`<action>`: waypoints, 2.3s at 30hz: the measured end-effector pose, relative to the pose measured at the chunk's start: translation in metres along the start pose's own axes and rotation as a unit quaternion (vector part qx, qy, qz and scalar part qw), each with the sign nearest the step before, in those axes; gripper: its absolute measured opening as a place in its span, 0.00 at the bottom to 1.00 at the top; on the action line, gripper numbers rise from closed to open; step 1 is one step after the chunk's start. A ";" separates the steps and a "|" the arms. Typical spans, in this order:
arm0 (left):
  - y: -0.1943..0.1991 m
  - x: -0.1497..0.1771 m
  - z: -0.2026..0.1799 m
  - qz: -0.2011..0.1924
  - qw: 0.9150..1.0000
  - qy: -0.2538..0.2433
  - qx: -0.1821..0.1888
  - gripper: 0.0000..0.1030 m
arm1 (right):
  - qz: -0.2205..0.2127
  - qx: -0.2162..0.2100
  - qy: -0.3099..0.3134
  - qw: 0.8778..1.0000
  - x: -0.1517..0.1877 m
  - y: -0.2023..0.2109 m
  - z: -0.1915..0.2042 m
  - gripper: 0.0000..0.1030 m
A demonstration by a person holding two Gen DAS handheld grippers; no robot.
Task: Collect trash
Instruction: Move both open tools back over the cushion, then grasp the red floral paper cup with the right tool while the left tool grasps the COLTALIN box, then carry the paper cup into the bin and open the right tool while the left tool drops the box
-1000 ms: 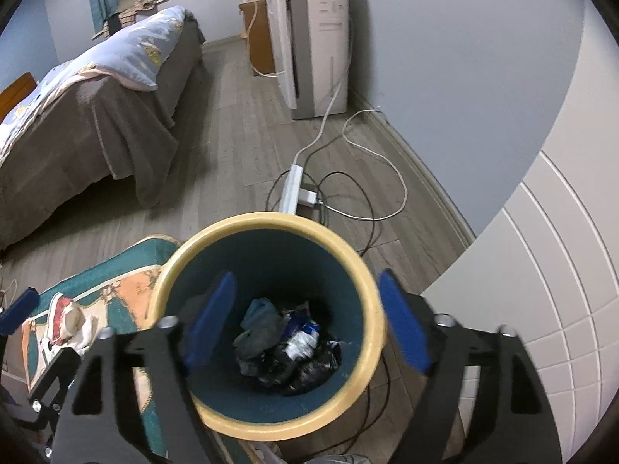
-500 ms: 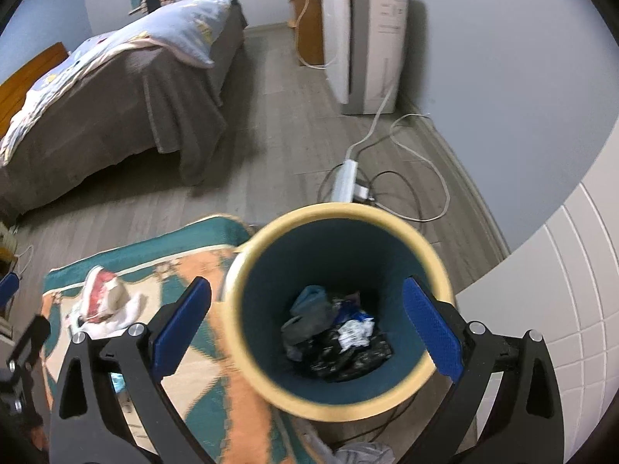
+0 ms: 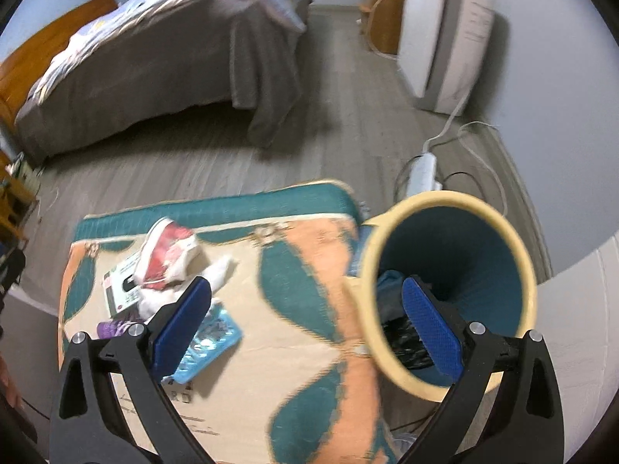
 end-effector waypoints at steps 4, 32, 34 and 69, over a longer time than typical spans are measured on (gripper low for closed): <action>-0.015 0.001 0.027 0.011 1.000 0.007 -0.015 0.94 | 0.010 -0.009 0.018 1.000 -0.002 -0.019 0.029 0.94; -0.140 0.089 -0.017 0.172 0.967 -0.153 0.113 0.94 | 0.098 -0.077 0.021 0.992 -0.006 -0.121 0.106 0.81; -0.145 0.094 -0.021 0.180 0.963 -0.166 0.113 0.94 | 0.111 -0.098 0.018 0.989 -0.002 -0.125 0.112 0.73; -0.110 0.064 -0.019 0.145 0.978 -0.134 0.060 0.71 | 0.063 -0.127 -0.025 0.990 -0.010 -0.060 0.059 0.12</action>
Point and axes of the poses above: each gripper's, at about its wrist camera, not at the fingertips, and y roughly against the way its jaws point, z to its left, x to its underside, the point moved 8 cm from there along -y, roughly the way its jaws point, and after that the axes turned 1 degree about -y, right-handed, at the moved point
